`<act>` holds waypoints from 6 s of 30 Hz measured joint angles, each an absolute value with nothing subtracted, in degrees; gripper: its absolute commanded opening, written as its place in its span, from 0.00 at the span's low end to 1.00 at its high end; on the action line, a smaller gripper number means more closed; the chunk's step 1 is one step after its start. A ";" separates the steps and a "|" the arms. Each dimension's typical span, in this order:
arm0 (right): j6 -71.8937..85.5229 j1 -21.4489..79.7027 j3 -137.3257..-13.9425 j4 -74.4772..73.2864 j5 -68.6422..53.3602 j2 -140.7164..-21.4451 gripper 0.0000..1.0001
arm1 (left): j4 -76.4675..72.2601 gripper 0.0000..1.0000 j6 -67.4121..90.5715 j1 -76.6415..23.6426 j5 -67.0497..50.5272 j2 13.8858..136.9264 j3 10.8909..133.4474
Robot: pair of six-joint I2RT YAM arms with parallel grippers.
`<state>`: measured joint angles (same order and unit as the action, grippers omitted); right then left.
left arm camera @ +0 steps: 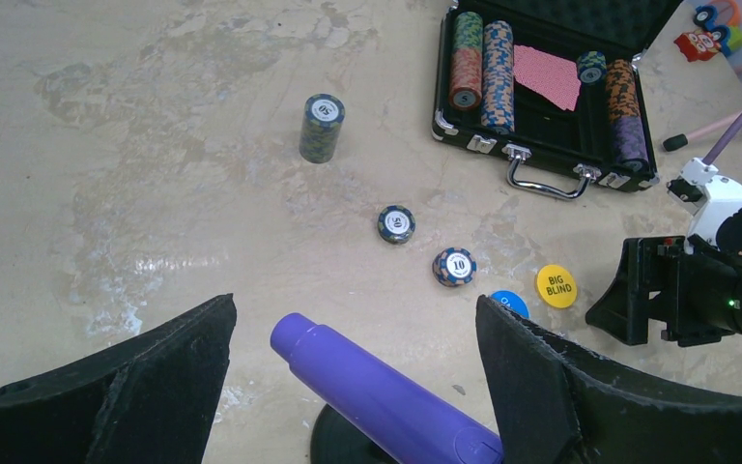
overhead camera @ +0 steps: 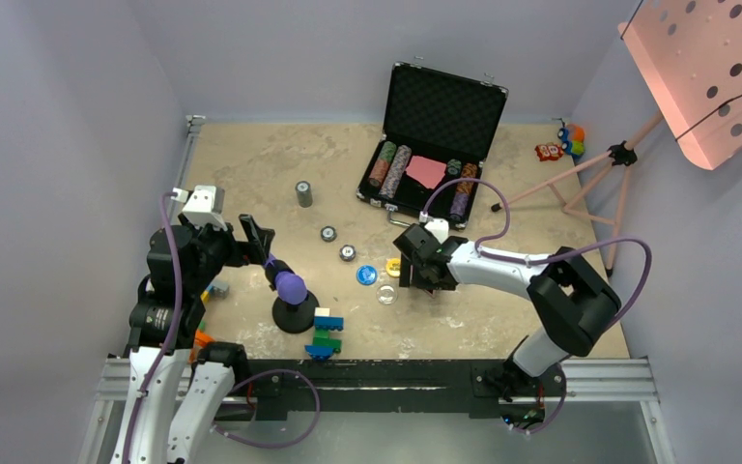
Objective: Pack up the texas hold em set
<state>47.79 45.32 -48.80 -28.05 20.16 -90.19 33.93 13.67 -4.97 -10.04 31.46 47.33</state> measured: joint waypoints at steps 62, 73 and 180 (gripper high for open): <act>41.19 37.89 -60.40 -33.56 22.57 -86.04 0.49 | 33.95 0.97 13.69 -5.41 -10.02 31.20 47.33; 29.65 27.68 -82.98 -31.57 21.47 -101.25 0.48 | 33.95 0.97 13.69 -5.76 -9.96 31.09 47.33; 33.93 49.08 -60.86 -28.77 13.39 -97.17 0.71 | 34.00 0.98 13.67 -7.97 -8.54 30.22 47.33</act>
